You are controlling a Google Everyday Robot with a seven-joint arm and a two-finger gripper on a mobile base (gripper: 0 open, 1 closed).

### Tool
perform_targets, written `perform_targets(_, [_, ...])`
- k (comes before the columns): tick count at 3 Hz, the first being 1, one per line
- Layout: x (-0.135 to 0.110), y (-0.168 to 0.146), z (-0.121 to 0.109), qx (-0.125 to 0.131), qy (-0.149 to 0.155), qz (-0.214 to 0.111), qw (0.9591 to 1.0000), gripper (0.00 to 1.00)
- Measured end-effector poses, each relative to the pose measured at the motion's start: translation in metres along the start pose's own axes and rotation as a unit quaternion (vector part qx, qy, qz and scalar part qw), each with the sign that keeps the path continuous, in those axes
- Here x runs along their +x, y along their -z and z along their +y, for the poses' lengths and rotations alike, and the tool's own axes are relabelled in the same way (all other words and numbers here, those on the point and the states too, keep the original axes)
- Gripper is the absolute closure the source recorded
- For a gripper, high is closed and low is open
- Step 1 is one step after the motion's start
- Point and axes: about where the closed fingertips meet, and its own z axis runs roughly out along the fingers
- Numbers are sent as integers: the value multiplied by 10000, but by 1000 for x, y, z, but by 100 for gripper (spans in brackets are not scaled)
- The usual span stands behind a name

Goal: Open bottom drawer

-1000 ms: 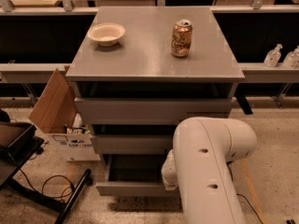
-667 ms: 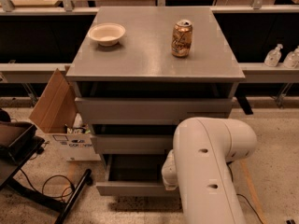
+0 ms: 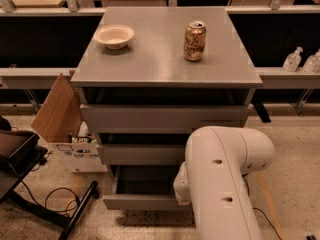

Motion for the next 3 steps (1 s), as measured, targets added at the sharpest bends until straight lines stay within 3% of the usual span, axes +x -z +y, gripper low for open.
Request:
perform_targets(1, [0, -1, 1, -12, 2, 2, 10000, 5])
perform_targets(3, [6, -18, 17, -232, -72, 24, 9997, 0])
